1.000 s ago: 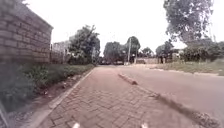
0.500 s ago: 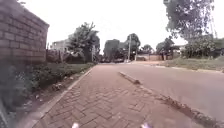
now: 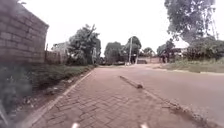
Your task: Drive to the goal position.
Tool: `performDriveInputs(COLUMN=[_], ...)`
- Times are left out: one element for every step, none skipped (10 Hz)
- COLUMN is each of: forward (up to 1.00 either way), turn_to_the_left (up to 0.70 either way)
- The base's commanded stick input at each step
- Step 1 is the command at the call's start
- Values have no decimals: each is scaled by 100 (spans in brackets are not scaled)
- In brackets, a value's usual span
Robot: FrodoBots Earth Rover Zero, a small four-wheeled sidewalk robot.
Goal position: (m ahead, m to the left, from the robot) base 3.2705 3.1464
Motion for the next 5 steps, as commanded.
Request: performDriveInputs(forward=[50,50,50,50,50], turn_to_the_left=[0,0,0,0,0])
